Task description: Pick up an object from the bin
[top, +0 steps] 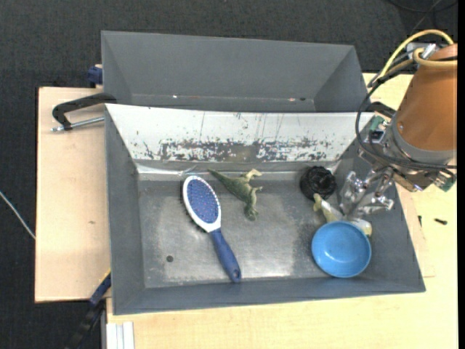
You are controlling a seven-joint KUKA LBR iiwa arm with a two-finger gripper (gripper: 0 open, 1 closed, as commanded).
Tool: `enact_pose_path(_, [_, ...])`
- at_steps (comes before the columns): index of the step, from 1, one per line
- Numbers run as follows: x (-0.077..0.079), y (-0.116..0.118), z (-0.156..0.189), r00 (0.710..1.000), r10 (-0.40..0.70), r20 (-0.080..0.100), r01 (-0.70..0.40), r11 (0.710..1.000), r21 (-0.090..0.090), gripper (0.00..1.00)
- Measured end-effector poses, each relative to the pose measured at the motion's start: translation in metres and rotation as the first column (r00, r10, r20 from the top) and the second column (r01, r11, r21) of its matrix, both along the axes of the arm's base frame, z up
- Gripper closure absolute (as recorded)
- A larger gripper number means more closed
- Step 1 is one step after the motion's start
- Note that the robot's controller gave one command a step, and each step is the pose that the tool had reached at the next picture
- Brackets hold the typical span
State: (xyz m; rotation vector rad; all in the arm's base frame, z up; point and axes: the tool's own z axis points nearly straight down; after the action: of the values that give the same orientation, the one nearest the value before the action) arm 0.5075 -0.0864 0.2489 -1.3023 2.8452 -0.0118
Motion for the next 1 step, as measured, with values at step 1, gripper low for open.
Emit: enact_pose_path(1, [-0.0015,0.0014,-0.0045,1.000,0.002,-0.010,-0.002,1.000,0.003,0.00])
